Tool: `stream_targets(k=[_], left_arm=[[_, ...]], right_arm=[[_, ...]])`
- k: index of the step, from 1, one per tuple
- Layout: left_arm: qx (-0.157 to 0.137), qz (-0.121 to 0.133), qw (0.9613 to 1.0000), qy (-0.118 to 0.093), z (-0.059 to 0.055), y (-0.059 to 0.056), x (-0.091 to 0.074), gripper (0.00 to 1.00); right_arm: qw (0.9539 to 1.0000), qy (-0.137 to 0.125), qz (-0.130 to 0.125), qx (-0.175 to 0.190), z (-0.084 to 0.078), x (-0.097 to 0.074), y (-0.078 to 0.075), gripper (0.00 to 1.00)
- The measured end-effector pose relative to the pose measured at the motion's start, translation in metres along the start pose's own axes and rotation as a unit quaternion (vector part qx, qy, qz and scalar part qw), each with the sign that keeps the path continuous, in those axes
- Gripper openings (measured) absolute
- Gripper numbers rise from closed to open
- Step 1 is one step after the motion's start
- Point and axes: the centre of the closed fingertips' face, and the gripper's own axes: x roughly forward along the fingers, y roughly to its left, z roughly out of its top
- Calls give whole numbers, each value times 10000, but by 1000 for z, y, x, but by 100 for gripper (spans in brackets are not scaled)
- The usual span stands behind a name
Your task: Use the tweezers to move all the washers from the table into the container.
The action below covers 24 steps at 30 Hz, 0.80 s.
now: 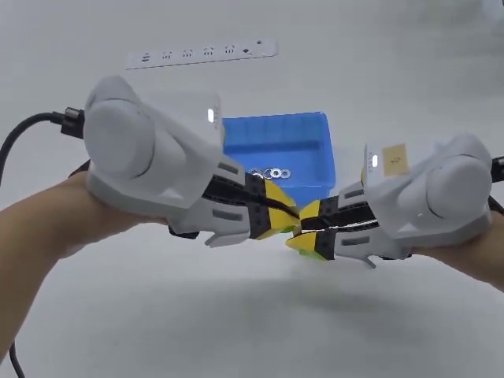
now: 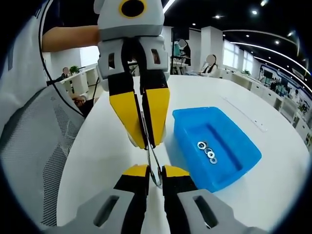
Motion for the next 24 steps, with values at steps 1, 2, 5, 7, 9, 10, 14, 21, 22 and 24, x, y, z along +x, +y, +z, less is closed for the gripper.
stream_targets(k=[1,2,5,7,9,10,14,21,22,24], left_arm=[[0,4,10000,-1,0,0,0,6],[-2,-3,10000,1,0,0,0,6],[-28,-37,10000,-4,0,0,1,6],[1,-40,10000,20,0,-1,0,6],[-2,-40,10000,28,-1,-1,0,6],[-8,-39,10000,23,0,-1,-1,6],[21,-40,10000,8,3,-5,-8,6],[13,52,9998,-201,18,-4,-27,6],[32,90,9997,-227,21,-3,-30,6],[58,154,9994,-305,27,0,-38,6]], right_arm=[[10000,-7,-1,-16,0,0,0,11],[10000,-6,5,-33,0,0,0,11],[10000,20,48,-84,0,0,1,10],[9999,54,66,-122,0,0,1,10],[9999,74,81,-107,0,0,1,10],[9999,67,136,-43,1,1,4,10],[9999,22,90,-112,8,-1,8,10],[9997,-75,-15,-253,33,-8,7,10],[9996,-103,-58,-255,36,-9,6,10],[9994,-202,-132,-261,46,-12,3,10]])
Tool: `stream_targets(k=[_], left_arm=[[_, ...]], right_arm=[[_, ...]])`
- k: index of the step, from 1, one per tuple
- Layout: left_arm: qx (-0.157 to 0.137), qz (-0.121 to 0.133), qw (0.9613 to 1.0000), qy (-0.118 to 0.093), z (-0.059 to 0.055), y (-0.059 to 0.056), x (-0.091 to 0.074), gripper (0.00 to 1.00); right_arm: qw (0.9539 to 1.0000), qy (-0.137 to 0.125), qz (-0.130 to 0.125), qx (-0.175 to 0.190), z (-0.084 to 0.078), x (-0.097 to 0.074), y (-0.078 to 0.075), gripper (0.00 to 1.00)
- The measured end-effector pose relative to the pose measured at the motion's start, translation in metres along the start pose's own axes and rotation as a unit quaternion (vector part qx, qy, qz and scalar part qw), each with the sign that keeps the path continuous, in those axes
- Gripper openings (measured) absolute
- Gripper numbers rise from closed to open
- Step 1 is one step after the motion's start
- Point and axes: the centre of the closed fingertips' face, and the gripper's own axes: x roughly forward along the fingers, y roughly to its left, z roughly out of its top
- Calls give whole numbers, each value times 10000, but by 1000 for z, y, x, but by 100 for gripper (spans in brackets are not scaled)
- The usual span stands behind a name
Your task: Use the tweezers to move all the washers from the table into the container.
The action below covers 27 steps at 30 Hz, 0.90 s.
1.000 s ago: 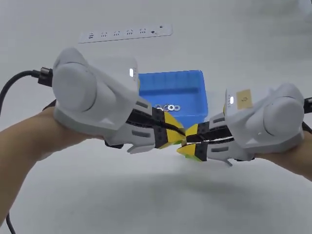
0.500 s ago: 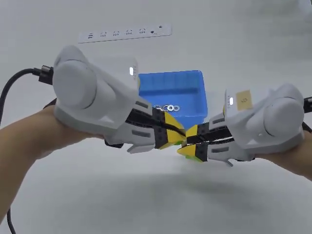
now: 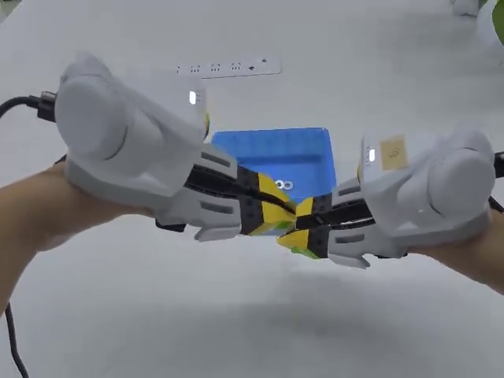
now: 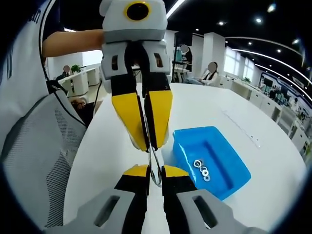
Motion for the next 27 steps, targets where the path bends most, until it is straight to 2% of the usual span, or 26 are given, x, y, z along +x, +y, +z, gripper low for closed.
stream_targets(k=[4,14,20,21,27], left_arm=[[105,68,9999,-38,9,6,-10,6],[380,194,9990,-137,27,16,-25,6],[460,258,9984,-182,30,30,-30,6],[465,285,9983,-194,30,35,-31,6],[530,322,9980,-151,29,53,-27,6]], right_arm=[[9997,-181,-141,24,13,-3,-7,10],[9986,-317,-323,-270,39,-10,-19,10],[9981,-338,-365,-373,47,-7,-32,10],[9978,-350,-401,-400,49,-6,-37,10],[9975,-329,-451,-436,47,-1,-55,10]])
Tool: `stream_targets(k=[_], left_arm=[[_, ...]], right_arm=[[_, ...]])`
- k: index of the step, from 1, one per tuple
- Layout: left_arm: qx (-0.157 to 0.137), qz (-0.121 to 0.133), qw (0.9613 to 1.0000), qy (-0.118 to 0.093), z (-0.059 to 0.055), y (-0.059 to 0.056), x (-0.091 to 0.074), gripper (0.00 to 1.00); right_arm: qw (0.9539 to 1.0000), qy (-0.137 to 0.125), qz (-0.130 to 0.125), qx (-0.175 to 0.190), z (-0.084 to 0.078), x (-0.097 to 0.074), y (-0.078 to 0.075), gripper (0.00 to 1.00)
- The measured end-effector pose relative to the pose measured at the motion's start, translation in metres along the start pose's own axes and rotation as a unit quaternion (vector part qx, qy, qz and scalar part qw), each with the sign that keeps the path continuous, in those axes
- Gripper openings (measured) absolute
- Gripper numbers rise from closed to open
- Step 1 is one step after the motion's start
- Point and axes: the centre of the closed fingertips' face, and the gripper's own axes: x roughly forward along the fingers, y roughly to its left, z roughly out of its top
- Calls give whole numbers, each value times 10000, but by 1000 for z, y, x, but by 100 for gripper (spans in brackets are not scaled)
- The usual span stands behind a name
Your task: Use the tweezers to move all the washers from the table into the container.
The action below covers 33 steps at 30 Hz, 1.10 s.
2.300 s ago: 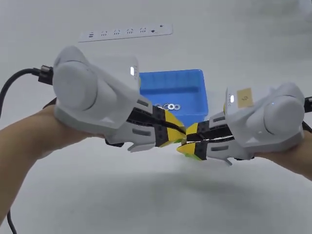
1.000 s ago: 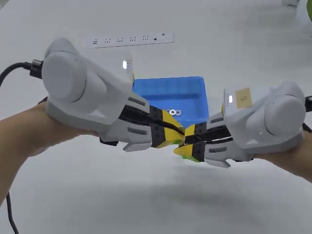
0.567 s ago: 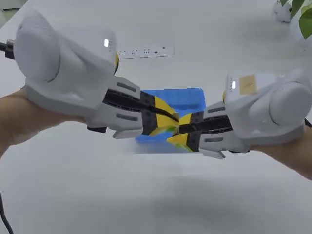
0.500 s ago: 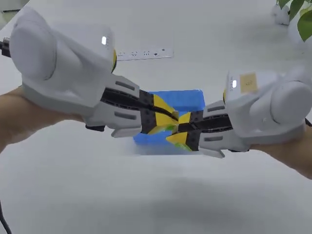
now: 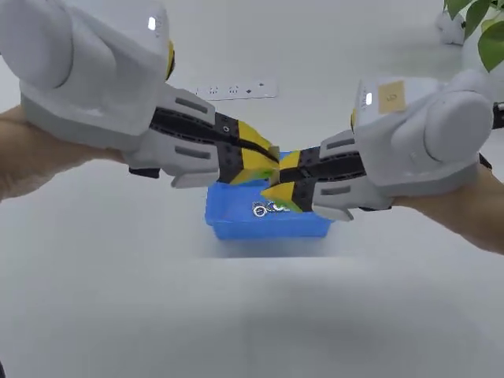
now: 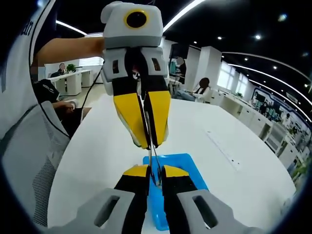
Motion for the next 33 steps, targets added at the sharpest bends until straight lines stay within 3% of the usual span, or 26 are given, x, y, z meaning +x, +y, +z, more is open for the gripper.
stream_targets(k=[9,19,33], left_arm=[[-138,73,9999,48,-19,23,18,6],[-496,-6,9986,204,-57,33,38,6],[-764,-50,9968,220,-71,28,43,6]], right_arm=[[9999,94,-42,111,-26,14,-27,10],[9985,373,267,300,-58,36,-24,11],[9972,509,465,294,-70,46,-18,11]])
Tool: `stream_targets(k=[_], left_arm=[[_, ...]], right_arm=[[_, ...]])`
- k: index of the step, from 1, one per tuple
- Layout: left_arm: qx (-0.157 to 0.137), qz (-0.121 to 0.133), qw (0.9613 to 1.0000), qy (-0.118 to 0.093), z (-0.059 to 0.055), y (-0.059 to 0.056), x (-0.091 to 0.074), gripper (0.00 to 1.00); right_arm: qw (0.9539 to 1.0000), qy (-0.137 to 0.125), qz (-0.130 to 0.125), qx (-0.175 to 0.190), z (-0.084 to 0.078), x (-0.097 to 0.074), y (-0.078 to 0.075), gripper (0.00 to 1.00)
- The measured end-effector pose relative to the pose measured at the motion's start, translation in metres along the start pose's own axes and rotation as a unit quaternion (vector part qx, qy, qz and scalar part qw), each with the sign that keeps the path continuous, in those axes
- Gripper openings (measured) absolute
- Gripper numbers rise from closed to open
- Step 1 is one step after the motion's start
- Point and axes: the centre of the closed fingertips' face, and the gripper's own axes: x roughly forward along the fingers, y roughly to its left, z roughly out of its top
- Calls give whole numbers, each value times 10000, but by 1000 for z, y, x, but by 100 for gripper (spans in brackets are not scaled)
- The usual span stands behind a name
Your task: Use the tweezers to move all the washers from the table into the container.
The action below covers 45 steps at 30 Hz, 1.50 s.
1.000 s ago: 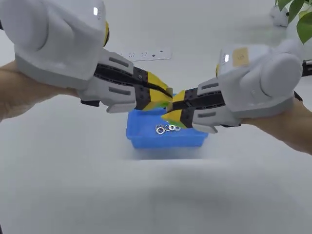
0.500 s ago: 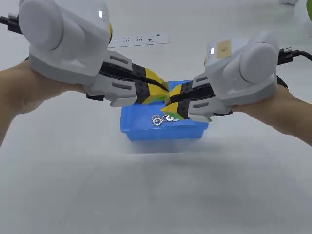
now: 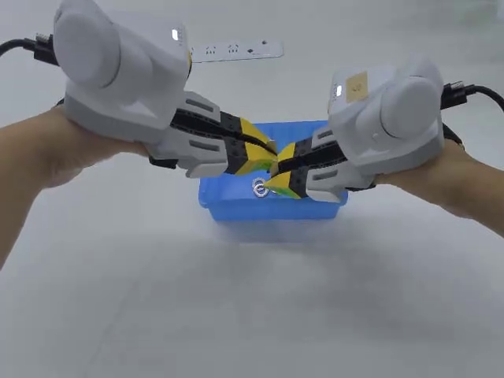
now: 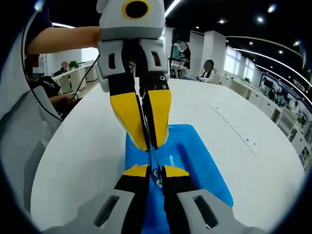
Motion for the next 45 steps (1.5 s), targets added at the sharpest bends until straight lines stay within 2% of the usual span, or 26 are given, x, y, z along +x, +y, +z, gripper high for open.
stream_targets(k=[6,15,22,28,34,40,45], left_arm=[[96,28,9999,43,1,-2,-2,6],[292,90,9995,60,11,-6,-11,6],[487,113,9988,-3,26,-14,-21,6],[638,93,9979,-84,40,-23,-31,6],[704,88,9974,-139,48,-28,-37,6],[736,99,9971,-143,49,-31,-40,6],[731,83,9971,-199,50,-37,-45,6]], right_arm=[[10000,-14,2,0,2,-1,1,11],[9999,-136,-27,-58,13,-11,4,12],[9993,-308,-51,-187,25,-22,7,12],[9986,-471,28,-242,34,-31,14,12],[9983,-456,32,-361,36,-35,18,12],[9981,-466,72,-397,37,-40,22,11],[9982,-473,154,-340,38,-48,29,10]])
